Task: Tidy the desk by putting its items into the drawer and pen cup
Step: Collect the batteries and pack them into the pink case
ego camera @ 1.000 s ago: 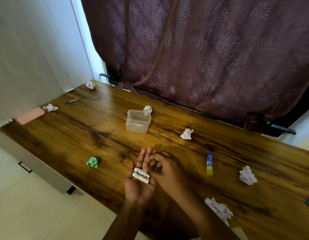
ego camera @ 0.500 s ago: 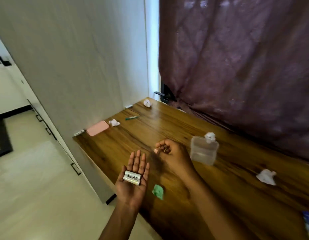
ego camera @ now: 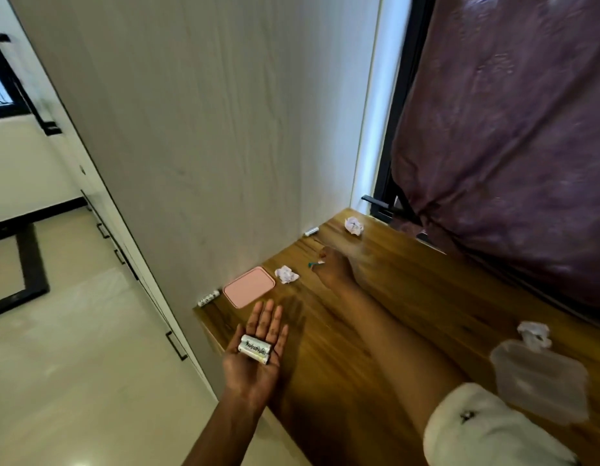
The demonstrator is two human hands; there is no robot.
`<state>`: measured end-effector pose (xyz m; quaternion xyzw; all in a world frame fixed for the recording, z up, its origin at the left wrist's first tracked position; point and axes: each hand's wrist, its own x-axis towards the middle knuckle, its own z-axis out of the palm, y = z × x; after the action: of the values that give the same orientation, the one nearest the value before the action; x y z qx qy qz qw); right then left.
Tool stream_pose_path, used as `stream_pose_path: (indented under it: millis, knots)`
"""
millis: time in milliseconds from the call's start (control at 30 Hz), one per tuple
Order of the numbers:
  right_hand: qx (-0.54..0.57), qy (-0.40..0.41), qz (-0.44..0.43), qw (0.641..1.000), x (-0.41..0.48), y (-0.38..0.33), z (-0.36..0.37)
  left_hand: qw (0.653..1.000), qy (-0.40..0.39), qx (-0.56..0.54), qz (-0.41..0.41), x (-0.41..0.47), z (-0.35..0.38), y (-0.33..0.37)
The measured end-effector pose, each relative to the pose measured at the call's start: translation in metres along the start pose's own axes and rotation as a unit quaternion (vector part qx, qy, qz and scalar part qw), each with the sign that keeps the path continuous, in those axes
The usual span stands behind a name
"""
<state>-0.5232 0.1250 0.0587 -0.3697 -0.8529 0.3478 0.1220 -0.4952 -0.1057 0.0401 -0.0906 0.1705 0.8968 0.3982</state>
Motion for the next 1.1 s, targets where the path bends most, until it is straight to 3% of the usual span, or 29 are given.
stream_pose_path:
  millis: [233, 433, 567, 733, 833, 933, 1100]
  knots:
    - [-0.117, -0.002, 0.031, 0.993, 0.108, -0.007, 0.029, 0.999, -0.006, -0.017, -0.031, 0.055, -0.005, 0.011]
    - [-0.108, 0.062, 0.082, 0.989, 0.147, -0.006, 0.050, 0.999, 0.022, -0.028, -0.035, 0.084, 0.003, 0.016]
    - [-0.110, 0.094, 0.066, 0.987, 0.156, -0.001, 0.053, 0.998, 0.024, -0.038, -0.049, 0.095, 0.008, 0.017]
    - [-0.001, 0.079, 0.037, 0.996, 0.151, 0.002, 0.044, 0.997, 0.014, -0.047, -0.063, 0.102, 0.012, 0.017]
    - [0.128, 0.011, -0.050, 0.990, 0.119, -0.003, 0.023, 0.996, 0.008, -0.035, -0.083, 0.100, 0.012, 0.019]
    - [0.155, -0.142, -0.208, 0.955, 0.054, -0.015, -0.012, 0.995, -0.007, -0.016, -0.097, 0.091, 0.007, 0.023]
    - [-0.103, -0.264, -0.380, 0.881, -0.018, -0.040, -0.037, 0.991, -0.067, 0.018, -0.115, 0.068, 0.002, 0.025]
